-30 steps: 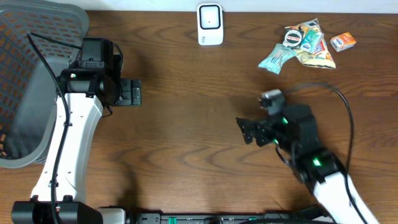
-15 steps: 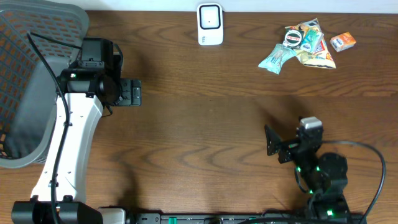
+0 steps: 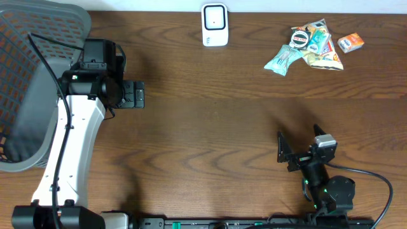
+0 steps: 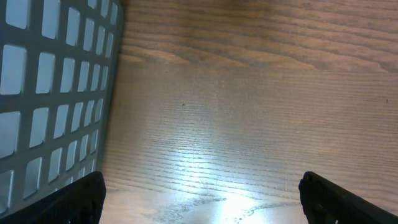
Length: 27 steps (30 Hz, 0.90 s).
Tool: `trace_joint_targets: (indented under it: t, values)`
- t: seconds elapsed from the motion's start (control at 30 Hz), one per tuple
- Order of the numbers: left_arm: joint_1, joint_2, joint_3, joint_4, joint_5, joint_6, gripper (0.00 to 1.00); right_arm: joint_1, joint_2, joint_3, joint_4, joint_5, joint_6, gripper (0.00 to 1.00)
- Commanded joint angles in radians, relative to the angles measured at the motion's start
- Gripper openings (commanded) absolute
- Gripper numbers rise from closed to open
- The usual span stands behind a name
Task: Scan the item barcode
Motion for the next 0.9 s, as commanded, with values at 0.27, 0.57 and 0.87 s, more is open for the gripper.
trace_joint_targets:
  t: [0.27, 0.57, 0.87]
  values:
    - [0.0, 0.006, -0.006, -0.001, -0.009, 0.006, 0.98, -0.125, -0.1, -0.002, -0.086, 0.015, -0.013, 0.99]
    - [0.0, 0.006, -0.006, -0.001, -0.009, 0.006, 0.98, -0.206, -0.1, -0.002, -0.087, 0.024, -0.014, 0.99]
    - [0.0, 0.006, -0.006, -0.001, -0.009, 0.006, 0.98, -0.203, -0.1, -0.002, -0.088, 0.023, -0.014, 0.99]
